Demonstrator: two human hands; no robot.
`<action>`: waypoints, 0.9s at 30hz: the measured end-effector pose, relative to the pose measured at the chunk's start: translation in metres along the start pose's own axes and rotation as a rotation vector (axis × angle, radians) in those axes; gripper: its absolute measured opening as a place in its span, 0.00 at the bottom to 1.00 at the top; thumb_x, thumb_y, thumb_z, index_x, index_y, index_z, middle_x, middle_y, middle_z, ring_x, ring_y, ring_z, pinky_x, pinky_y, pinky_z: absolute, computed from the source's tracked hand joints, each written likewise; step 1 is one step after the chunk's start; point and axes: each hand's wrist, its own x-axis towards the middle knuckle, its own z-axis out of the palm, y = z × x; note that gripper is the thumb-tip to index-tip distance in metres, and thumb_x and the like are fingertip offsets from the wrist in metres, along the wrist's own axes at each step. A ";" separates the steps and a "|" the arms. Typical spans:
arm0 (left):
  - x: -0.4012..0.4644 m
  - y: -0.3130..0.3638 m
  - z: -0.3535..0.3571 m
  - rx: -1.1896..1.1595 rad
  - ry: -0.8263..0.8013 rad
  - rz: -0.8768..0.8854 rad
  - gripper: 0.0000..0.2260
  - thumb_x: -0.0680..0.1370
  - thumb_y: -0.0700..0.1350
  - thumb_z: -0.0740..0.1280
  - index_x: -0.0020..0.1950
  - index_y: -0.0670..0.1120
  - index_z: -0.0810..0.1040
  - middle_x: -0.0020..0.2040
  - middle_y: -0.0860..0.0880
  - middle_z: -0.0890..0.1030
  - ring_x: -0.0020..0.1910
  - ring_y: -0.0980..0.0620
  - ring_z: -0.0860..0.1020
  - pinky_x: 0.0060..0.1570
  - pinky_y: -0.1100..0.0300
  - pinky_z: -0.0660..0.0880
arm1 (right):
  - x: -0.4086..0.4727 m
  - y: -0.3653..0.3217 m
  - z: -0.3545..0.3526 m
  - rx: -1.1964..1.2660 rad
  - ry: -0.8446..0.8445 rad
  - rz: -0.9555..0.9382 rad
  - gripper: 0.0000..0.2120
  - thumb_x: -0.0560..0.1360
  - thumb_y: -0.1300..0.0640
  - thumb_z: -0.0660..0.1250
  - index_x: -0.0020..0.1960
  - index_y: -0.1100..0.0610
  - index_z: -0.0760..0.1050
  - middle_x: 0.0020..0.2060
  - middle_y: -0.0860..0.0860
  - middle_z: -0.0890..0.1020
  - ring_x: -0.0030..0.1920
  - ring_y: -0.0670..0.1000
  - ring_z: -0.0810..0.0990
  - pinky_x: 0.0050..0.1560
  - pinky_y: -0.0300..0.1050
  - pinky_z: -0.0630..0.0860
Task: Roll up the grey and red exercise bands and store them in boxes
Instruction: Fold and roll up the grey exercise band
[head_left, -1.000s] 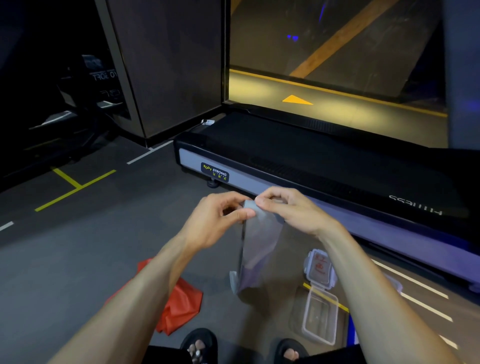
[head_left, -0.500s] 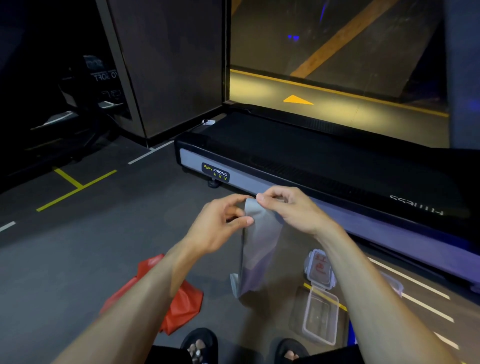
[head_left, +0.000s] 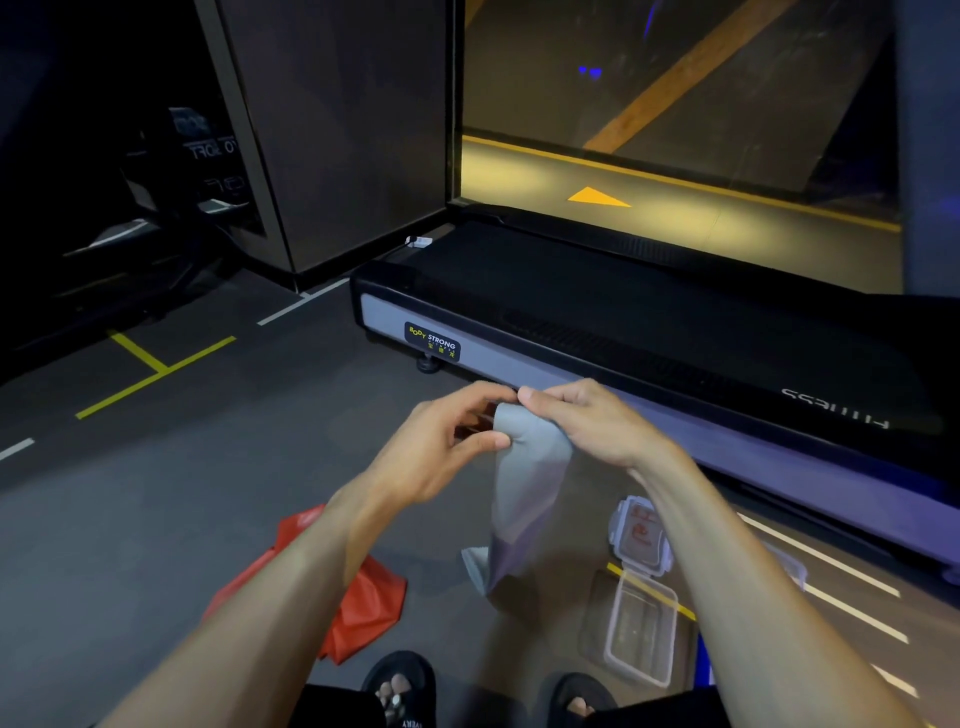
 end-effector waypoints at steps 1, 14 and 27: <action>0.000 0.000 0.000 -0.008 -0.011 0.006 0.16 0.79 0.43 0.73 0.65 0.53 0.78 0.55 0.53 0.84 0.55 0.52 0.83 0.60 0.48 0.78 | -0.001 0.000 -0.001 -0.007 -0.012 0.013 0.27 0.78 0.34 0.64 0.50 0.58 0.85 0.47 0.60 0.86 0.43 0.48 0.81 0.53 0.54 0.77; 0.008 -0.001 -0.004 -0.267 -0.010 -0.072 0.07 0.80 0.41 0.69 0.58 0.44 0.82 0.49 0.50 0.85 0.48 0.54 0.82 0.55 0.57 0.78 | -0.011 -0.009 -0.003 0.027 -0.004 -0.087 0.12 0.76 0.42 0.73 0.50 0.51 0.83 0.41 0.52 0.83 0.41 0.44 0.76 0.44 0.41 0.70; 0.007 0.001 0.013 -0.354 0.080 -0.064 0.09 0.84 0.38 0.63 0.47 0.42 0.81 0.42 0.50 0.84 0.43 0.54 0.80 0.49 0.57 0.78 | -0.006 -0.016 -0.002 0.030 0.356 -0.196 0.09 0.76 0.46 0.74 0.47 0.52 0.83 0.44 0.46 0.85 0.47 0.45 0.83 0.50 0.43 0.76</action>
